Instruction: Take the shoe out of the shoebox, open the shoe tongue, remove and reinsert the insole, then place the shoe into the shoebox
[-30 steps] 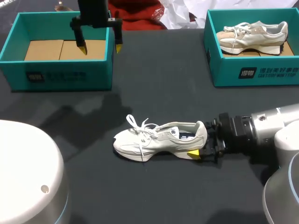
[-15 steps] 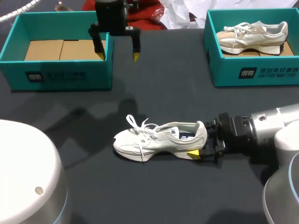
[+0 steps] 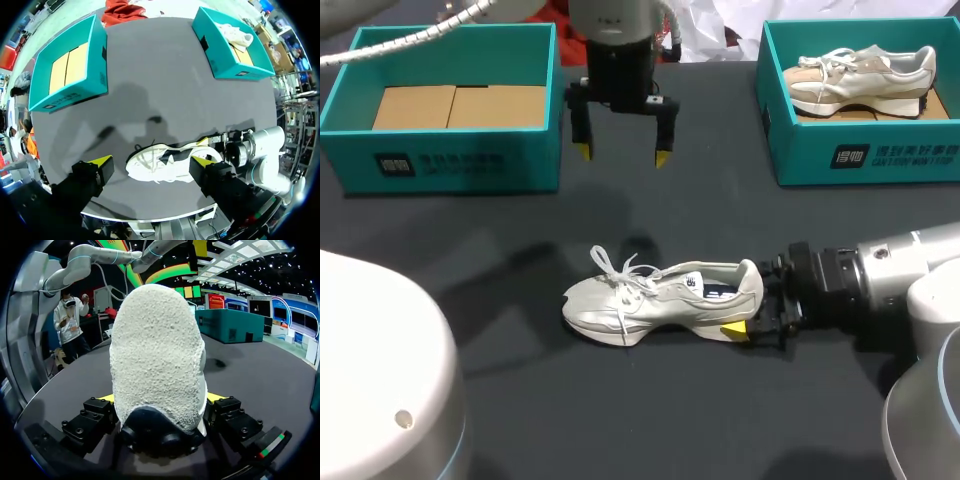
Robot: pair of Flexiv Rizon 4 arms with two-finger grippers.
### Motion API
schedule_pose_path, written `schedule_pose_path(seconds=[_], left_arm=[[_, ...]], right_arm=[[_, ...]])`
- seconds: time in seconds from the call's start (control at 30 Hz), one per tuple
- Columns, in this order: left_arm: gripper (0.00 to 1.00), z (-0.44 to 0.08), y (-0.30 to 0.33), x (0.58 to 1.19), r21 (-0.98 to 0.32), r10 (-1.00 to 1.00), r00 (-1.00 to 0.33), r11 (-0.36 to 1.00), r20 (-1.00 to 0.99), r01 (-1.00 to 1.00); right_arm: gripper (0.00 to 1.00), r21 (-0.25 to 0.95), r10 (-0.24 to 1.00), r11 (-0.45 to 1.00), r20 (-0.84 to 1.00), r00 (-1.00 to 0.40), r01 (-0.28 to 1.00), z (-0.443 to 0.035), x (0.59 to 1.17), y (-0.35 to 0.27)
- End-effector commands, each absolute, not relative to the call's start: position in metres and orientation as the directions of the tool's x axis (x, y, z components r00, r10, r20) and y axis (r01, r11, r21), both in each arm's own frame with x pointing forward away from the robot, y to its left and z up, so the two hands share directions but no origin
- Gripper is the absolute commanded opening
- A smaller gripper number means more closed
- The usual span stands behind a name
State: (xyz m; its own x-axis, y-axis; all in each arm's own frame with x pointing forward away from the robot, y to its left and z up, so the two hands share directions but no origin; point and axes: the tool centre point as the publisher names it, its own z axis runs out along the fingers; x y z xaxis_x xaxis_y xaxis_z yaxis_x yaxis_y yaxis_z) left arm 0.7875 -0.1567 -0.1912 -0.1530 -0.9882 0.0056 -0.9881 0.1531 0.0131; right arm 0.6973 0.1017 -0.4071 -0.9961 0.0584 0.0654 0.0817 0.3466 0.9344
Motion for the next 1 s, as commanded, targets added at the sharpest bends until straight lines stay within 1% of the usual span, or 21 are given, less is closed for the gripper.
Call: schedule_pose_path(seconds=[0.03, 0.23, 0.47, 0.67, 0.7, 0.73, 1.0], left_arm=[[1.0, -0.19, -0.161, 0.79, 0.018, -0.988, -0.153, 0.153, -0.007, -0.988], [1.0, -0.19, -0.161, 0.79, 0.018, -0.988, -0.153, 0.153, -0.007, -0.988], [1.0, -0.207, -0.182, 0.747, 0.005, -0.978, -0.203, 0.203, -0.047, -0.979], [1.0, -0.219, -0.194, 0.718, 0.029, -0.977, -0.205, 0.204, -0.052, -0.979], [1.0, -0.22, -0.197, 0.714, 0.024, -0.976, -0.207, 0.206, -0.071, -0.978], [1.0, -0.221, -0.199, 0.71, -0.011, -0.974, -0.195, 0.198, -0.116, -0.98], [1.0, -0.221, -0.199, 0.71, -0.011, -0.974, -0.195, 0.198, -0.116, -0.98]], right_arm=[[0.0, 0.933, 0.06, 0.35, 0.066, -0.996, 0.083, -0.407, 0.696, 0.103], [0.0, 0.933, 0.06, 0.35, 0.066, -0.996, 0.083, -0.407, 0.696, 0.103], [0.0, 0.933, 0.06, 0.35, 0.066, -0.996, 0.083, -0.407, 0.696, 0.103], [0.0, 0.933, 0.06, 0.35, 0.066, -0.996, 0.083, -0.407, 0.696, 0.103], [0.0, 0.933, 0.06, 0.35, 0.066, -0.996, 0.083, -0.407, 0.696, 0.103], [0.0, 0.933, 0.06, 0.35, 0.066, -0.996, 0.083, -0.407, 0.696, 0.103], [0.0, 0.933, 0.06, 0.35, 0.066, -0.996, 0.083, -0.407, 0.696, 0.103]])
